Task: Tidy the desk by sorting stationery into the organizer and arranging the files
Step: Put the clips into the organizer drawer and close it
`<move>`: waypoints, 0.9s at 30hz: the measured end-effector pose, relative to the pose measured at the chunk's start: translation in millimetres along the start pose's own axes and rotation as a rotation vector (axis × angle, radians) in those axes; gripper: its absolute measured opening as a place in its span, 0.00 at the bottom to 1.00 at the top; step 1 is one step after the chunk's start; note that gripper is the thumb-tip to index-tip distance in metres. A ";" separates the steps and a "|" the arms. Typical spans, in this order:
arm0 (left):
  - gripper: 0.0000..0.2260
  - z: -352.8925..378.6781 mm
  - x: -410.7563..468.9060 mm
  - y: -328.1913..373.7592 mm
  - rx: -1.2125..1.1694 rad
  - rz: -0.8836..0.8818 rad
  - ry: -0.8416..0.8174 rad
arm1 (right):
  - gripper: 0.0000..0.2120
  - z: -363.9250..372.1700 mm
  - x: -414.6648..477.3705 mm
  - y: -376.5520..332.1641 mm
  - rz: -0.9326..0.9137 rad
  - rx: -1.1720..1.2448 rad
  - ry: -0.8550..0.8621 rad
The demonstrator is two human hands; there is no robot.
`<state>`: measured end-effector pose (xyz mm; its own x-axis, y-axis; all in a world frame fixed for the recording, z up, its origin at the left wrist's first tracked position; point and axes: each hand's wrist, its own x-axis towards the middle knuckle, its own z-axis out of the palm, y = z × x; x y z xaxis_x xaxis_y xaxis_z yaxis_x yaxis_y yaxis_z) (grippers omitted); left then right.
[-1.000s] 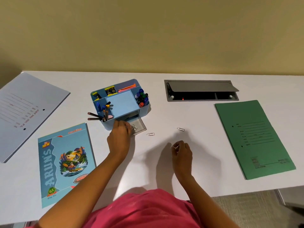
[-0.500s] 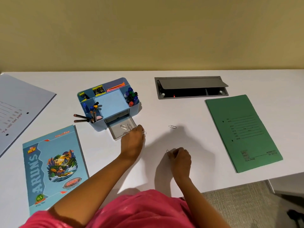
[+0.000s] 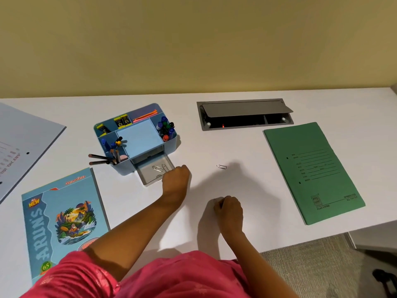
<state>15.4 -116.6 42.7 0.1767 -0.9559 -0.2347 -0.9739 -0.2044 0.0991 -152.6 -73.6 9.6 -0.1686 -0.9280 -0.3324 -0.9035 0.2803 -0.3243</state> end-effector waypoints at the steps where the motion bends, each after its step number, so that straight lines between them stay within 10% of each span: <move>1: 0.19 0.5 -2.4 -1.4 -0.031 0.012 0.026 | 0.16 0.4 1.2 -0.4 -0.005 -0.022 -0.006; 19: 0.02 -18.2 -36.5 -83.3 -0.359 -0.193 0.478 | 0.07 -3.5 3.4 -20.4 -0.111 0.067 0.015; 27: 0.09 5.4 -55.7 -96.3 -0.814 -0.628 0.300 | 0.04 -1.0 7.0 -122.9 -0.531 0.428 0.080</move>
<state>98.5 -42.5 41.0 0.7487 -0.6210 -0.2319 -0.3280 -0.6511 0.6845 -43.1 -114.9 48.0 0.2107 -0.9771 0.0299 -0.6393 -0.1609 -0.7520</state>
